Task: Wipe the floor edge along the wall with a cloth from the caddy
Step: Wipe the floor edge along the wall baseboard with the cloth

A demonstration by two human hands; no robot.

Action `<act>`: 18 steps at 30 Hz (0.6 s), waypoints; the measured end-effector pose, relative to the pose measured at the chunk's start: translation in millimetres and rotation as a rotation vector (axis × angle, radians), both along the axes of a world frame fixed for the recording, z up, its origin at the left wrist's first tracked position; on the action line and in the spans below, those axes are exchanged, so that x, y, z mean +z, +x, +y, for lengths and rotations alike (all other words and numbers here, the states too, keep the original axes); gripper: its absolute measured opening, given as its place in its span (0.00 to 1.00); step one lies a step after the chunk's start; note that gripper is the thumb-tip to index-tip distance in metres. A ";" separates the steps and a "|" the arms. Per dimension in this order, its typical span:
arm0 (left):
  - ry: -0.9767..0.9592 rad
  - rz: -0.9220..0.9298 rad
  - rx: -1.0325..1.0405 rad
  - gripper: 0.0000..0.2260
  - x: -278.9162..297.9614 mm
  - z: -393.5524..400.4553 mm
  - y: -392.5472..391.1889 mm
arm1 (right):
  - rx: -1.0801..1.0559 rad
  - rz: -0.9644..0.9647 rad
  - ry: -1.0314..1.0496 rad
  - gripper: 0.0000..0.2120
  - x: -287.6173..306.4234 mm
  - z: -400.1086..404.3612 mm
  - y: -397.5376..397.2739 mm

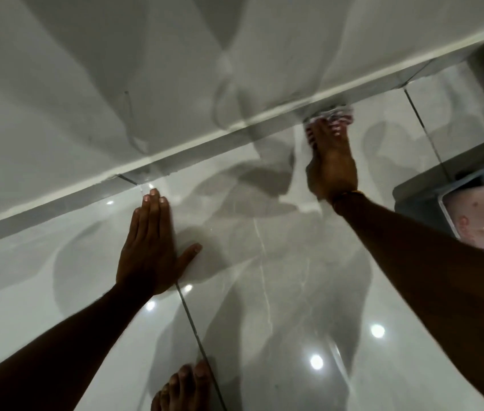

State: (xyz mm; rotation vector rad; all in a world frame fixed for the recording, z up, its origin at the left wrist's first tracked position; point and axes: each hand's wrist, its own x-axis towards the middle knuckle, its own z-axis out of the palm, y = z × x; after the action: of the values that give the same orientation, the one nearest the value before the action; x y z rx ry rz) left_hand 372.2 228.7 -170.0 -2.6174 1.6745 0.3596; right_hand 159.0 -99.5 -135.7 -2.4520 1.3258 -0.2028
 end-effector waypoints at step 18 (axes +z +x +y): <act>0.002 0.027 0.019 0.51 -4.5 -2.1 -0.2 | -0.078 0.231 -0.079 0.29 7.5 -78.1 -35.4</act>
State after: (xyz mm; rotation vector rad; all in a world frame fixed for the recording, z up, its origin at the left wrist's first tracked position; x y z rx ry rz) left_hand 371.9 226.6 -174.5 -2.6407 1.6574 0.3991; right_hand 123.6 -177.7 -128.2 -2.5537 1.5367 0.0100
